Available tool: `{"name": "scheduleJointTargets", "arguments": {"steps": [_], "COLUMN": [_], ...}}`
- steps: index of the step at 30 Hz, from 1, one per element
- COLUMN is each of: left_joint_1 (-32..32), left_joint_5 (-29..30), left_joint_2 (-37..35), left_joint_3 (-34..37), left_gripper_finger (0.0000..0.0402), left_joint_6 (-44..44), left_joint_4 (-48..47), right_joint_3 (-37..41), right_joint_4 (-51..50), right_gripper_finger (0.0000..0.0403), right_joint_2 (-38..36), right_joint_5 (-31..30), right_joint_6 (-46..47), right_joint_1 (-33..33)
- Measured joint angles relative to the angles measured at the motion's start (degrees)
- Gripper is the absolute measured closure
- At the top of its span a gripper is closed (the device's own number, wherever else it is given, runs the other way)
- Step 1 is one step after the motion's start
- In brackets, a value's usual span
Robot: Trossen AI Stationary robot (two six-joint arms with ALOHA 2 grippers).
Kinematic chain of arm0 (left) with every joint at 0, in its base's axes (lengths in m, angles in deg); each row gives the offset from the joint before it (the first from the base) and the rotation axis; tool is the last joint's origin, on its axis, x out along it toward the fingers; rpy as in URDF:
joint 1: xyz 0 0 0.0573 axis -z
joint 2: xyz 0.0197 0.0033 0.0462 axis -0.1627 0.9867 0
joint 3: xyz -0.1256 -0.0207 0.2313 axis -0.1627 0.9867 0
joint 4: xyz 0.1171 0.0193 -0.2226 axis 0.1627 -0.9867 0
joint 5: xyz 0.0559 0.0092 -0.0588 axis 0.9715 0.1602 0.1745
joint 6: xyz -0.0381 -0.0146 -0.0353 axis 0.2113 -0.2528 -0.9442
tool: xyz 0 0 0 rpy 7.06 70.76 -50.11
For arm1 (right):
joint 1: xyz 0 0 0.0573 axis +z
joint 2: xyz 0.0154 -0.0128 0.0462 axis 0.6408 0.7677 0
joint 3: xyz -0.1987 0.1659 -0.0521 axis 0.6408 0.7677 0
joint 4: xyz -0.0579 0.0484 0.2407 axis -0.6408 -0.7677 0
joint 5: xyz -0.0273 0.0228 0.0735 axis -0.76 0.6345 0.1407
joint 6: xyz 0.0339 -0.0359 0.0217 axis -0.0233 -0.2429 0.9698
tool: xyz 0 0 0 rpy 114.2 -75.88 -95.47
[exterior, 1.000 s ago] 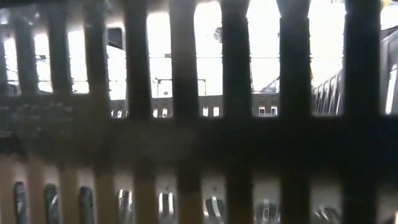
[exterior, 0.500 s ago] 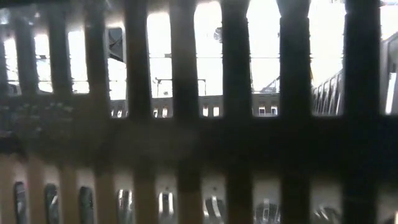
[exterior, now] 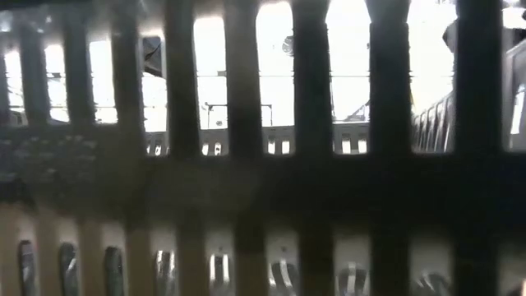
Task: Stack baskets on shelf by color
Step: Stack the right white bin into the white bin on the shelf
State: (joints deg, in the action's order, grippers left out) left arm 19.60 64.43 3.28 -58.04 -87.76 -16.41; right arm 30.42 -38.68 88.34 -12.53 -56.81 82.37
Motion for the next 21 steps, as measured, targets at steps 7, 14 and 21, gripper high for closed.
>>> {"name": "scheduleJointTargets", "arguments": {"steps": [7, 14, 21], "left_joint_1": [0.06, 0.13, 0.17], "left_joint_5": [0.00, 0.00, 0.00], "left_joint_2": [0.00, 0.00, 0.00], "left_joint_3": [0.00, 0.00, 0.00], "left_gripper_finger": [0.0254, 0.0254, 0.0254], "left_joint_6": [0.93, 0.93, 0.97], "left_joint_4": [0.85, 0.85, 0.81], "right_joint_3": [-4.87, -3.30, 0.28], "right_joint_4": [-1.76, 2.41, 5.34], "right_gripper_finger": [0.0268, 0.0247, 0.0262], "right_joint_2": [-0.25, -0.42, -0.42], "right_joint_5": [0.27, 2.97, 10.82], "right_joint_6": [-9.24, -20.82, -32.31], "right_joint_1": [-6.66, -13.80, -20.52]}}
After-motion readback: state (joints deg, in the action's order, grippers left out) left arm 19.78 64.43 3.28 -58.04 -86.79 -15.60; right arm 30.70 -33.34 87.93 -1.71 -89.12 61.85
